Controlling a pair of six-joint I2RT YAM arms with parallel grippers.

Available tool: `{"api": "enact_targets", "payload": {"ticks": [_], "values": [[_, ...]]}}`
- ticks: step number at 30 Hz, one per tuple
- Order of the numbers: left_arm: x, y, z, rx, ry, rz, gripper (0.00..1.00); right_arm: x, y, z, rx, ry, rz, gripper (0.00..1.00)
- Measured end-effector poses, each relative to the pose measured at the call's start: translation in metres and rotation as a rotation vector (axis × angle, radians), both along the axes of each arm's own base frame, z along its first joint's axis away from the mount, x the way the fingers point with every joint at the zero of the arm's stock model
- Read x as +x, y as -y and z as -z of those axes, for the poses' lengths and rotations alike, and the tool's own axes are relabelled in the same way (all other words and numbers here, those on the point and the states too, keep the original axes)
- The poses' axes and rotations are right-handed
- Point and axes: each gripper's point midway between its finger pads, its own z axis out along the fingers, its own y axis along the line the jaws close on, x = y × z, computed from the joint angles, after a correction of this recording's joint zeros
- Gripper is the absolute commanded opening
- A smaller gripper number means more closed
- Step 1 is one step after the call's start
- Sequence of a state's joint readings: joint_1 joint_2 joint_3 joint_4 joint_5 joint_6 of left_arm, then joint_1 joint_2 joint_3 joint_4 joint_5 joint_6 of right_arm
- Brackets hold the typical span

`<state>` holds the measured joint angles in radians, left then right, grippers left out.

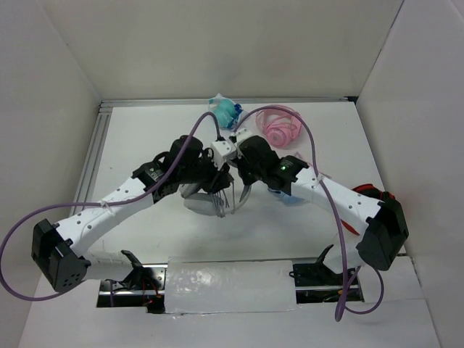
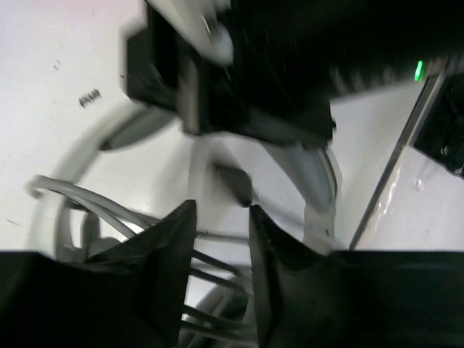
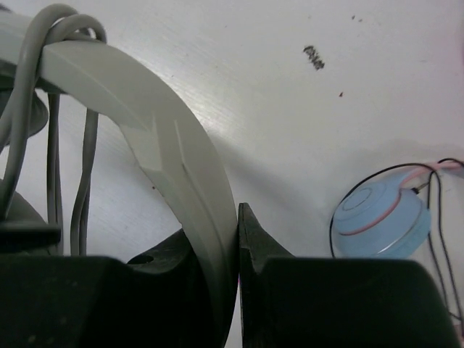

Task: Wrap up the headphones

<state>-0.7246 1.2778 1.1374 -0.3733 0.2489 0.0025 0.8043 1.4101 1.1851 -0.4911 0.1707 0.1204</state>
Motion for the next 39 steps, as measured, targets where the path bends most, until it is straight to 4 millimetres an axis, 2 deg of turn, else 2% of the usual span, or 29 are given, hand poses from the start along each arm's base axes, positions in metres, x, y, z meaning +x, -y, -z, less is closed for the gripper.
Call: {"api": "enact_targets", "payload": {"ticks": [2,4,9,10,11,12,13,18,25,30,32,39], "values": [[0.009,0.001,-0.011,-0.02,0.013,-0.018,0.59,-0.005,-0.002,0.002,0.019,-0.032,0.004,0.0],[0.016,0.005,-0.018,-0.029,0.024,-0.028,0.59,-0.005,-0.003,0.003,0.042,-0.05,0.025,0.0],[0.033,0.012,-0.008,-0.006,-0.03,-0.094,0.66,-0.01,0.001,0.007,0.061,-0.103,0.068,0.0],[0.039,0.014,-0.006,0.003,-0.025,-0.104,0.76,-0.013,0.0,0.007,0.063,-0.118,0.061,0.0],[0.038,0.016,-0.003,0.002,-0.053,-0.1,0.81,-0.016,0.0,0.008,0.058,-0.131,0.043,0.0],[0.035,0.019,-0.002,-0.001,-0.075,-0.092,0.93,-0.019,0.0,0.01,0.054,-0.148,0.04,0.0],[0.031,0.021,-0.001,0.001,-0.099,-0.087,0.99,-0.019,0.001,0.011,0.052,-0.153,0.045,0.0],[0.029,0.021,-0.013,-0.007,-0.117,-0.087,0.99,-0.015,0.003,0.002,0.075,-0.159,0.063,0.0],[0.037,0.021,-0.038,-0.058,-0.053,-0.095,0.99,-0.012,0.001,-0.002,0.154,-0.238,0.085,0.0],[0.061,0.002,-0.063,-0.098,0.054,-0.173,0.99,-0.02,0.009,0.004,0.172,-0.33,0.081,0.0],[0.065,-0.002,-0.071,-0.116,0.082,-0.179,0.99,-0.02,0.01,0.004,0.183,-0.346,0.078,0.0],[0.047,0.002,-0.099,-0.203,0.153,-0.089,0.99,-0.016,0.012,0.011,0.194,-0.382,0.102,0.0]]}}
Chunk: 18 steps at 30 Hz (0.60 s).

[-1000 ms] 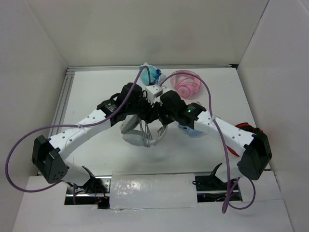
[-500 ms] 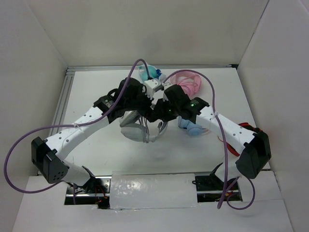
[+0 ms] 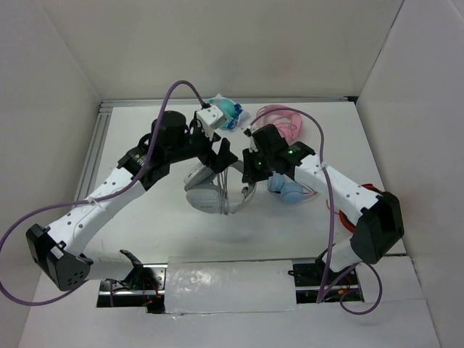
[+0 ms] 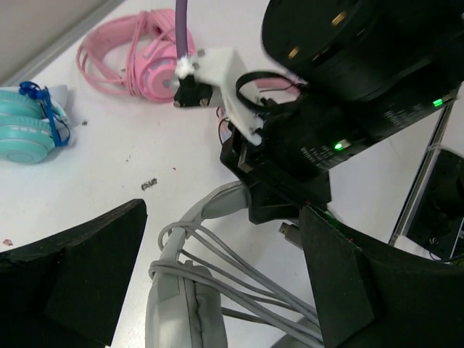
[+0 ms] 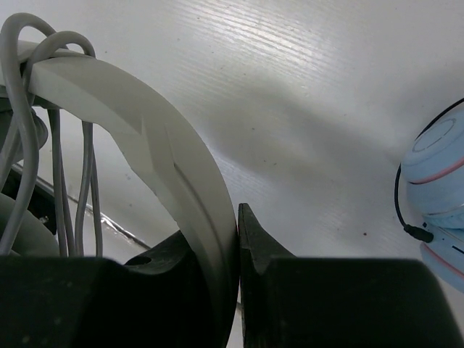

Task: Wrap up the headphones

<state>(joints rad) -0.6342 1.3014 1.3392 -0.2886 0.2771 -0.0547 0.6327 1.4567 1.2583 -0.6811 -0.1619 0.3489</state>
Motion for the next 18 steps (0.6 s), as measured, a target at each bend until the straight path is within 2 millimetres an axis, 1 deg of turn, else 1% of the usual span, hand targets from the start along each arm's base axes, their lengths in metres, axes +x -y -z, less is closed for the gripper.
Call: {"api": "enact_targets", "payload": {"ticks": [2,4,7,10,11,12,13,15,18], "values": [[-0.003,-0.003,-0.011,-0.023,0.02,-0.005,0.99,0.003,0.001,0.009,-0.018,-0.019,0.014,0.0],[-0.002,-0.01,-0.023,-0.053,0.04,-0.05,0.99,0.006,0.002,0.016,-0.035,-0.033,0.033,0.0],[-0.006,-0.031,-0.036,-0.112,0.061,-0.154,0.99,0.013,0.002,0.022,-0.054,-0.044,0.073,0.0],[-0.024,-0.06,-0.042,-0.194,0.033,-0.265,0.99,0.022,0.0,0.024,-0.059,-0.047,0.117,0.0],[-0.036,-0.073,-0.048,-0.254,0.011,-0.31,0.99,0.026,-0.001,0.024,-0.061,-0.051,0.136,0.0],[-0.042,-0.078,-0.048,-0.274,-0.003,-0.328,0.99,0.03,-0.004,0.023,-0.057,-0.05,0.148,0.0],[-0.053,-0.088,-0.051,-0.327,-0.027,-0.361,0.99,0.037,-0.007,0.022,-0.058,-0.049,0.17,0.0],[-0.072,-0.107,-0.045,-0.398,-0.092,-0.427,0.99,0.054,-0.017,0.02,-0.054,-0.041,0.209,0.0],[-0.097,-0.132,-0.029,-0.491,-0.194,-0.523,0.99,0.09,-0.039,0.018,-0.045,-0.023,0.28,0.0]]}}
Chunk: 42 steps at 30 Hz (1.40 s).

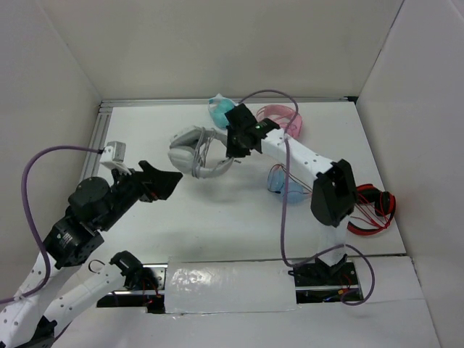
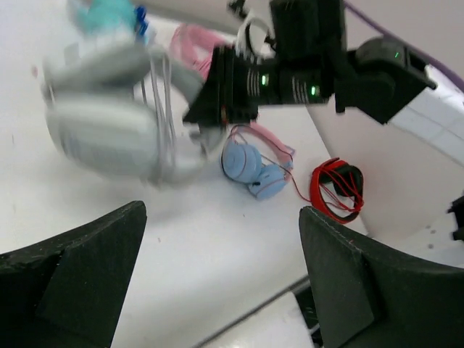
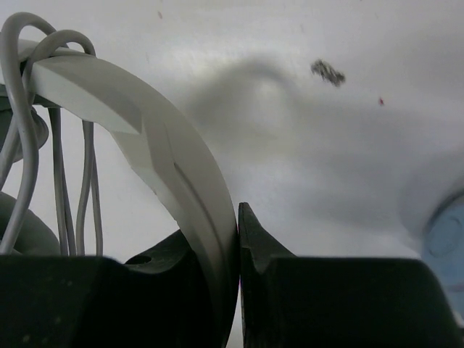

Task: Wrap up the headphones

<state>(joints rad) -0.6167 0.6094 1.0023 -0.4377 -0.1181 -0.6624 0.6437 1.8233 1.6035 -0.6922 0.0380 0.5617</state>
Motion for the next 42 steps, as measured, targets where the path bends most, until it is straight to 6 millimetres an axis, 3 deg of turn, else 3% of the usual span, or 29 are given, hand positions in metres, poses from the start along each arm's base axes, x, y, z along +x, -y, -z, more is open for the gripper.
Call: {"api": "enact_targets", "payload": {"ticks": [6,9,14,18,23,30,33,39,42], "values": [[-0.011,-0.018,0.068,-0.046,-0.299,-0.142,0.99,0.065,-0.054,0.005,0.07,0.015,0.126,0.0],[-0.014,-0.025,0.089,-0.06,-0.397,-0.209,0.99,0.087,-0.072,0.017,0.113,0.007,0.206,0.0],[-0.023,-0.037,0.106,-0.116,-0.502,-0.31,0.99,0.107,-0.092,0.041,0.17,-0.034,0.297,0.0],[-0.033,-0.047,0.106,-0.17,-0.523,-0.35,0.99,0.122,-0.119,0.055,0.22,-0.026,0.3,0.0],[-0.043,-0.051,0.101,-0.242,-0.502,-0.337,0.99,0.095,-0.153,0.075,0.215,-0.055,0.243,0.0],[-0.048,-0.051,0.105,-0.266,-0.527,-0.335,0.99,0.039,-0.233,0.087,0.267,-0.056,0.096,0.0],[-0.049,-0.05,0.106,-0.264,-0.532,-0.33,0.99,0.015,-0.258,0.093,0.276,-0.055,0.043,0.0],[-0.049,-0.049,0.112,-0.253,-0.543,-0.329,0.99,-0.029,-0.289,0.111,0.269,-0.08,-0.058,0.0],[-0.049,-0.048,0.114,-0.248,-0.548,-0.325,0.99,-0.038,-0.293,0.117,0.257,-0.078,-0.079,0.16]]}}
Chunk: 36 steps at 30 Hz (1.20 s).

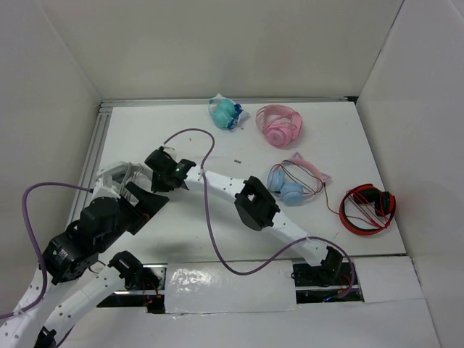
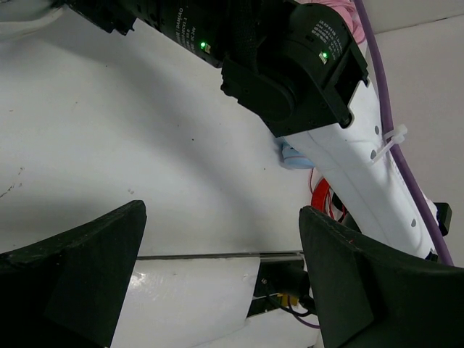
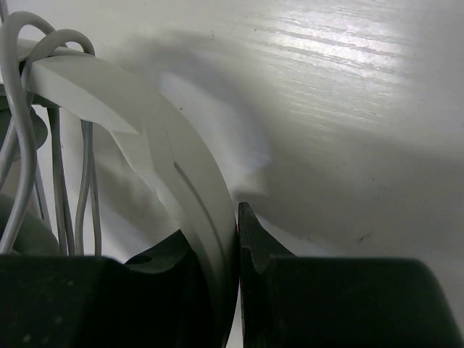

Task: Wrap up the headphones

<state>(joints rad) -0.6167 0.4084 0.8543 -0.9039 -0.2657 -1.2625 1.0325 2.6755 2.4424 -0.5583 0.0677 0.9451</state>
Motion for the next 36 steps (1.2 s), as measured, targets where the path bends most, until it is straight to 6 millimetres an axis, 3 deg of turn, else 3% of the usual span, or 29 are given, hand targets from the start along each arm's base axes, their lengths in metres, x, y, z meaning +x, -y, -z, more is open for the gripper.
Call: {"api": "enact_targets", "payload": {"ticks": [3,7,15,16,17,22,23,26,29,32,36], "values": [[0.0,0.001,-0.001,-0.003,0.004,0.002,0.99,-0.002,-0.003,-0.001,0.004,0.012,-0.002,0.33],[0.001,0.001,-0.001,-0.003,0.005,0.001,0.99,0.003,-0.009,-0.007,0.04,0.033,-0.002,0.46],[0.001,0.001,0.001,-0.002,0.003,0.002,0.99,0.003,-0.014,-0.015,0.069,0.062,-0.029,0.61],[0.001,0.001,0.001,-0.001,0.003,0.002,0.99,0.002,-0.014,-0.019,0.076,0.068,-0.04,0.62],[0.001,0.001,0.001,-0.001,0.003,0.002,0.99,0.001,-0.015,-0.024,0.082,0.072,-0.051,0.73],[0.002,0.001,0.001,0.002,0.004,0.003,0.99,-0.002,-0.01,-0.059,0.112,0.116,-0.077,0.98],[0.002,0.001,0.002,0.003,0.002,0.004,0.99,-0.003,-0.006,-0.068,0.113,0.122,-0.074,0.99],[0.001,0.001,0.001,0.009,-0.005,0.004,0.99,-0.004,0.011,-0.098,0.126,0.14,-0.061,1.0],[0.001,0.001,-0.001,0.012,-0.004,0.006,0.99,-0.002,0.044,-0.132,0.141,0.171,-0.027,1.0],[0.001,0.0,-0.002,0.033,0.004,0.019,0.99,0.009,0.095,-0.158,0.128,0.229,0.046,1.0],[0.007,0.005,-0.001,0.084,0.018,0.062,0.99,0.025,0.188,-0.185,0.07,0.332,0.189,1.0]]}}
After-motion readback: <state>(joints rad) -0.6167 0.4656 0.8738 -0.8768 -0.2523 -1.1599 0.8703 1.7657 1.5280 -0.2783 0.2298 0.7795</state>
